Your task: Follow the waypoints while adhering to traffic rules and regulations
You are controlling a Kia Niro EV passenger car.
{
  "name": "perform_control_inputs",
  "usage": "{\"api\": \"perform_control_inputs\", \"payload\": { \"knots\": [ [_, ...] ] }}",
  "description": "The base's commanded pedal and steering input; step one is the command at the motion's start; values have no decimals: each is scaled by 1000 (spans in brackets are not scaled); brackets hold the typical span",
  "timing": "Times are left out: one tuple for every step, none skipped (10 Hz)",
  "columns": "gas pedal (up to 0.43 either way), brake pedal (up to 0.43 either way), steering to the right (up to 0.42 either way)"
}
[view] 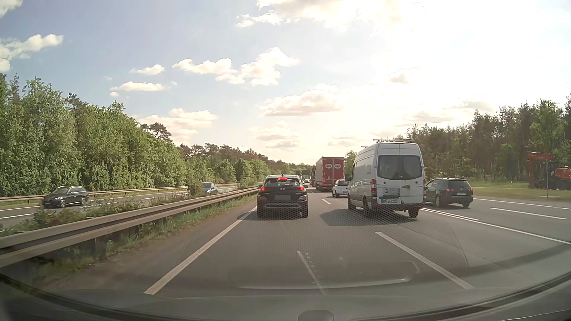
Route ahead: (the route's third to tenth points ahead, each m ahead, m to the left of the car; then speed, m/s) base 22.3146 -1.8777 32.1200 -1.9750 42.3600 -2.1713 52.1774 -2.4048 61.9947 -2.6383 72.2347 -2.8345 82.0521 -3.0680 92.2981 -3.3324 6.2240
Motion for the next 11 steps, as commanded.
{"api": "perform_control_inputs", "payload": {
  "knots": [
    [0,0,-3],
    [0,0,-3],
    [0,0,-3],
    [0,0,-3],
    [0,0,-3],
    [0,0,-3],
    [0,0,-4],
    [0,0,-4],
    [0,0,-3],
    [0,0,-3],
    [0,0,-3]
  ]
}}
